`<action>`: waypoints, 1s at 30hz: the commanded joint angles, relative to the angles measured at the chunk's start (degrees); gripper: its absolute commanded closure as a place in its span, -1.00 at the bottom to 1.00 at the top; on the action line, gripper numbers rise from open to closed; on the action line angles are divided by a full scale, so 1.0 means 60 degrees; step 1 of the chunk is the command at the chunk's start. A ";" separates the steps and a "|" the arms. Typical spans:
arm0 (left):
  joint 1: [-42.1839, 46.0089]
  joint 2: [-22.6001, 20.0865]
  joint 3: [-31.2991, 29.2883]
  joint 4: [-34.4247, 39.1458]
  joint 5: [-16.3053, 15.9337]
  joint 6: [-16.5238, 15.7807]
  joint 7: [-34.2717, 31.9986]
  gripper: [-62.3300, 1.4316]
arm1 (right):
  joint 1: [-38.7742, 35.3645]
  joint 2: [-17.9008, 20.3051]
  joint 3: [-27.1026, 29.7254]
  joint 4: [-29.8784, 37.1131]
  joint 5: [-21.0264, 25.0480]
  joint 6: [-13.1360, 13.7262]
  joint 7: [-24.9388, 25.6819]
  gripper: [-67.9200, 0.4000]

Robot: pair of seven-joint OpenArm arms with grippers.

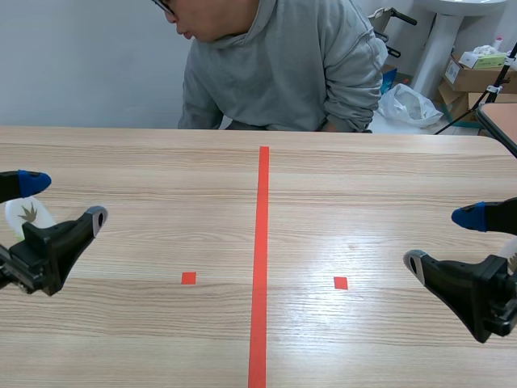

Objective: Do the leaf sorting experiment

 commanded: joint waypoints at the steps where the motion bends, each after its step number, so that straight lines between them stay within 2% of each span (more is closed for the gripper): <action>1: 0.0178 -0.0109 -0.0062 0.0168 -0.0113 -0.0164 -0.0066 -0.84 | 0.0138 0.0120 -0.0025 0.0149 0.0073 0.0109 0.0117 -0.65; 6: 0.0973 -0.0113 -0.0062 0.0630 -0.0113 -0.0401 -0.0036 -0.84 | 0.0131 0.0131 -0.0025 0.0149 0.0080 0.0109 0.0117 -0.65; 18: 0.2324 -0.0135 -0.0062 0.1461 -0.0157 -0.0441 0.0102 -0.84 | 0.0109 0.0182 -0.0025 0.0149 0.0080 0.0109 0.0113 -0.65; 30: 0.2386 -0.0211 -0.0306 0.1515 -0.0262 -0.0444 -0.0109 -0.84 | 0.0113 0.0178 -0.0025 0.0149 0.0076 0.0109 0.0080 -0.65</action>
